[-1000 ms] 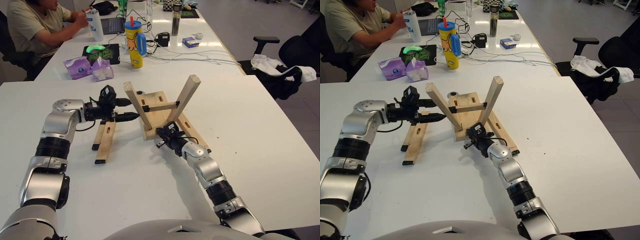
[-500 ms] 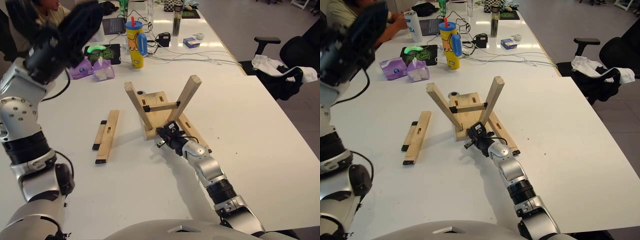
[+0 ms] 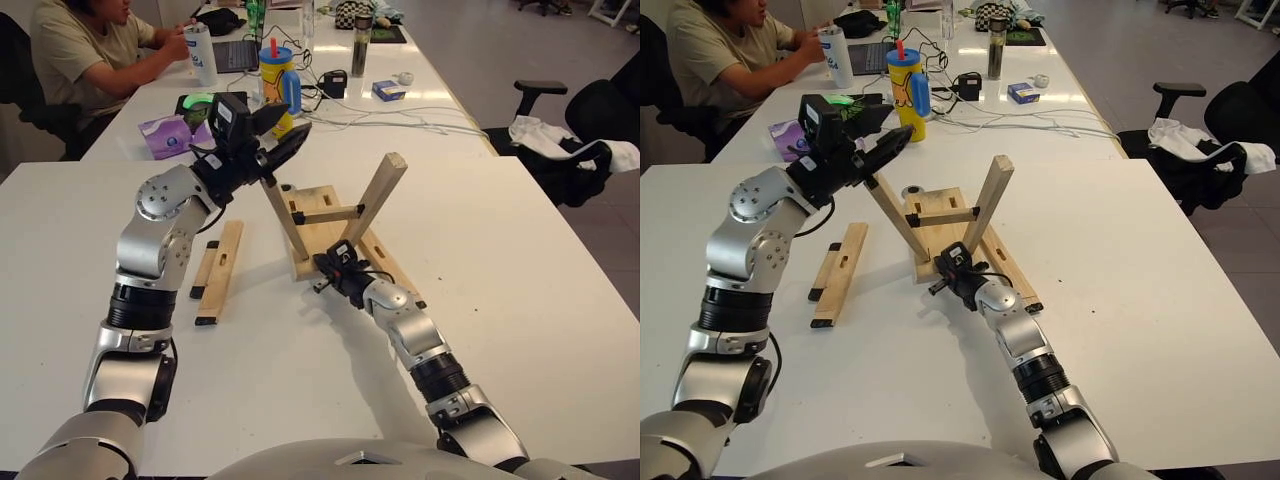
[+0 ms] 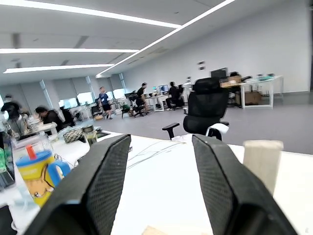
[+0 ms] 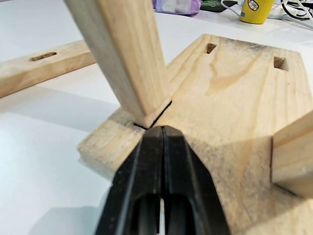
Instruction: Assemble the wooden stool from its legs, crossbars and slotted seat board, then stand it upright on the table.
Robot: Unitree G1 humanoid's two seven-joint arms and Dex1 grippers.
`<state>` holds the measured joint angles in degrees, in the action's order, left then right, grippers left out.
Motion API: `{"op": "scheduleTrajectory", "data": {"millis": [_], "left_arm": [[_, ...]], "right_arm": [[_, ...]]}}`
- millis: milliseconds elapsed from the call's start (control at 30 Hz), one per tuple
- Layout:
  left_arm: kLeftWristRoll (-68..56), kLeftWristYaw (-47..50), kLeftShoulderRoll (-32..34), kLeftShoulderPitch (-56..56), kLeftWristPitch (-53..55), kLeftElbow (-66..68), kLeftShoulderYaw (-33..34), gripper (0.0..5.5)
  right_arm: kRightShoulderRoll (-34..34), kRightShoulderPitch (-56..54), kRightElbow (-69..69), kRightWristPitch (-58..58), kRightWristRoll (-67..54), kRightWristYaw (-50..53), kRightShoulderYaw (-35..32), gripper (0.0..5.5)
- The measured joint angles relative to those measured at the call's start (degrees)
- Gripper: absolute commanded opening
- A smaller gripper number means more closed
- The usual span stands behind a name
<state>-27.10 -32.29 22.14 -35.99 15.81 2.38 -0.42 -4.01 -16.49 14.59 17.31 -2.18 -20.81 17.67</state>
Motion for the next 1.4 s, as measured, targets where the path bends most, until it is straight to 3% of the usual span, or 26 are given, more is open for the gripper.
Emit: {"op": "scheduleTrajectory", "data": {"millis": [133,233,333,500,700,933,1067,1200,1400], "left_arm": [[-7.62,3.63,-1.08,-4.17,3.84,-2.99,7.54,2.34],[-14.60,8.42,-1.18,-15.22,4.79,-8.11,13.55,2.34],[-15.93,11.69,-2.50,-20.77,5.61,-11.51,13.54,2.34],[-7.19,14.86,-7.41,-0.98,10.18,-4.56,-0.24,2.34],[3.31,20.57,-8.52,2.56,6.35,-9.87,-6.68,2.34],[10.33,27.83,-11.98,1.28,2.67,-8.83,-2.28,2.34],[16.51,34.02,-10.04,3.94,1.60,-21.57,3.43,2.34],[21.74,36.41,-8.34,19.44,5.34,-29.72,5.96,2.34],[24.11,33.82,-8.60,37.96,8.98,-30.23,1.57,2.34]], "right_arm": [[0.40,-0.36,-0.01,-0.20,-0.04,-0.11,0.11,0.00],[0.42,-0.51,0.12,-0.31,-0.05,-0.10,0.10,0.00],[0.41,-0.53,0.73,-0.32,-0.04,0.04,-0.07,0.00],[0.71,-1.17,0.61,-1.56,-0.14,-0.21,-0.01,0.00],[0.52,-0.93,1.64,-1.16,-0.13,-0.05,-0.59,0.00],[0.74,-1.15,1.88,-1.05,-0.29,-0.18,-0.61,0.00],[0.78,-0.98,1.35,-0.99,-0.65,-0.58,-1.01,0.00],[1.33,1.22,-1.85,-0.74,-2.41,-0.69,-2.41,0.00],[3.02,1.15,-3.86,2.23,-2.63,0.33,-2.40,0.00]]}}
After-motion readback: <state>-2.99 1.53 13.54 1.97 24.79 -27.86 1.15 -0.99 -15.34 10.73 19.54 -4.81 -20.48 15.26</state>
